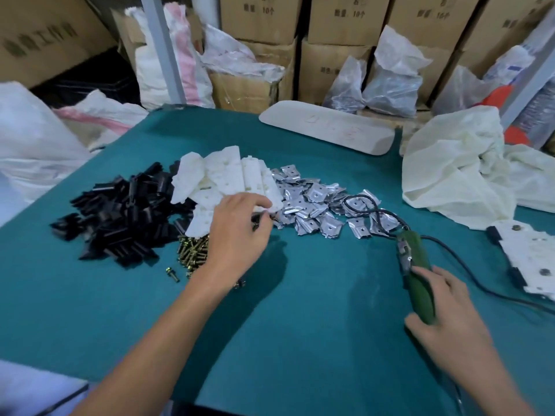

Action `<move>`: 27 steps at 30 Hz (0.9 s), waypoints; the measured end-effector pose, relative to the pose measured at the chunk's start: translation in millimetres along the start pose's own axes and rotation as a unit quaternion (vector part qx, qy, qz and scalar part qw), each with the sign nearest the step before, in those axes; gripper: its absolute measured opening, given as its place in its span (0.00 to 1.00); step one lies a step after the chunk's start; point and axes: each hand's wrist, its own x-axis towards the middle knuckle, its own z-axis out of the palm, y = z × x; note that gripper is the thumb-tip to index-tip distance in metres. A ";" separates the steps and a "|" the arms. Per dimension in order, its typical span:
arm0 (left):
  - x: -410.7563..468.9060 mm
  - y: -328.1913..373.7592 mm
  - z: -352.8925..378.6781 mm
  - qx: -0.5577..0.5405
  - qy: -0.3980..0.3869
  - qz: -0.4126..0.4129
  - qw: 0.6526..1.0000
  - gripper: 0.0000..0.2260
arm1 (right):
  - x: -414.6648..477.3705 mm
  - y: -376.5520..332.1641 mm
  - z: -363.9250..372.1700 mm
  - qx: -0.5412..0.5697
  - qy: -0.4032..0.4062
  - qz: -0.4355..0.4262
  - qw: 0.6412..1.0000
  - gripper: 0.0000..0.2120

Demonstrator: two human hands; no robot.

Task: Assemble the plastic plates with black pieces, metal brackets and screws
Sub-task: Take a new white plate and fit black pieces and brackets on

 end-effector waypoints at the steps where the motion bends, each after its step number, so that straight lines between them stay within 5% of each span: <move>1: 11.8 -5.1 -6.1 0.019 0.018 -0.008 1.000 0.07 | 2.3 2.5 -1.3 -0.002 0.002 0.001 1.000 0.36; 4: 42.7 -22.5 -19.9 0.109 0.021 -0.044 0.993 0.14 | 8.8 10.5 -8.7 -0.021 0.004 0.000 1.000 0.35; 8: 61.2 -42.7 -22.8 0.179 -0.100 -0.089 0.975 0.27 | 17.1 17.1 -18.7 -0.066 0.002 -0.004 0.998 0.35; 14: 66.3 -51.5 -22.4 0.150 -0.089 -0.066 0.982 0.19 | 14.2 -27.1 2.1 0.078 0.175 -0.139 0.972 0.21; 19: 71.3 -51.5 -24.6 0.158 -0.089 -0.068 0.981 0.16 | 32.4 -77.4 52.6 0.249 0.119 -0.160 0.948 0.15; 24: 89.1 -52.9 -19.7 0.204 0.003 -0.064 0.977 0.30 | 36.8 -80.5 88.6 0.261 0.049 -0.149 0.953 0.14; 27: 116.5 -51.8 -19.9 0.283 -0.063 -0.137 0.947 0.41 | 38.9 -72.7 89.6 0.278 0.044 -0.126 0.951 0.13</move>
